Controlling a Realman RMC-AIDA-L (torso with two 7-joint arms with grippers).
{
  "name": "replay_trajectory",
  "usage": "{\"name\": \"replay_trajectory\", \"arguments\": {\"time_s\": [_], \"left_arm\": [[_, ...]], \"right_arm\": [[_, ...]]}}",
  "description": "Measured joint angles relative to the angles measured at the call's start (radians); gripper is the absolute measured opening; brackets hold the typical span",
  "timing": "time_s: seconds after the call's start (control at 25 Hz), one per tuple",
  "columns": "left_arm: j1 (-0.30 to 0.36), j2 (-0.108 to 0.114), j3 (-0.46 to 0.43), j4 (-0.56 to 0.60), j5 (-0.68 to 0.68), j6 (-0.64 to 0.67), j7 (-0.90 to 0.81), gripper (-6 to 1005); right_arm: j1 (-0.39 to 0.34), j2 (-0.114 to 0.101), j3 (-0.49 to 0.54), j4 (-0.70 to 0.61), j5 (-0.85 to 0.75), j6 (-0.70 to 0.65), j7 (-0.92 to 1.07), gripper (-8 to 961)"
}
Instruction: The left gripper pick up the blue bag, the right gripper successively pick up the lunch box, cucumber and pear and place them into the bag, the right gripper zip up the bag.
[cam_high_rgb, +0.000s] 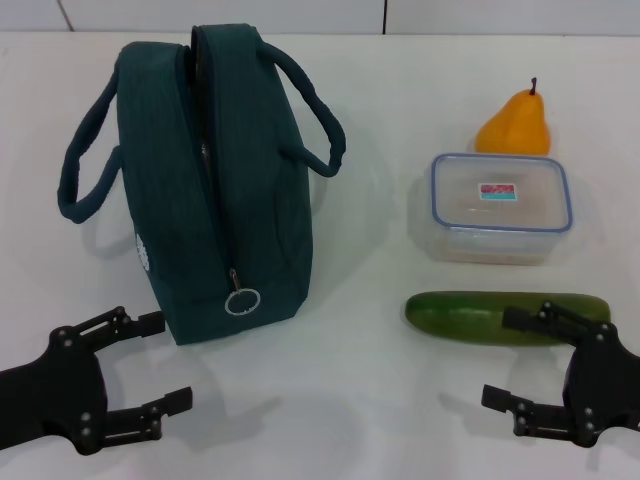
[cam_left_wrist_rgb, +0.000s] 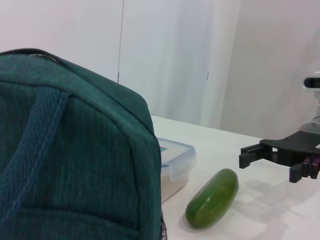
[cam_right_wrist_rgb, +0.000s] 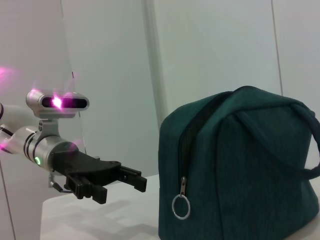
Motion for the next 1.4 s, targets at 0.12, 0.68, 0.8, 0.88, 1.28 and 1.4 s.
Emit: {"name": "replay_trajectory", "arguments": {"time_s": [0.12,0.68,0.8,0.88,1.28,1.4], "left_arm": [[0.0,-0.003,0.0,0.0,0.0,0.0,0.001,875],[-0.022,0.025,-0.126,0.003,-0.034,0.0,-0.331,873],[-0.046,0.061,-0.207,0.016,-0.035,-0.002,-0.543,873],[-0.053,0.07,-0.228,0.024,-0.035,-0.003,-0.595,872],[-0.178,0.127,-0.237,0.35,-0.054,0.014,-1.263,871],[-0.224,0.107,-0.127,0.546,-0.034,-0.003,-1.45,871]], "right_arm": [[0.0,0.001,-0.002,0.0,0.0,0.0,0.0,872],[0.002,0.002,0.002,0.0,0.0,-0.012,0.004,872],[0.002,0.002,0.002,-0.002,0.0,-0.02,0.004,872],[0.002,0.002,0.002,-0.004,0.0,-0.024,0.005,872],[0.012,0.001,0.001,-0.001,0.0,-0.025,0.007,873],[0.016,0.002,0.002,0.0,0.0,-0.02,0.007,873]]}}
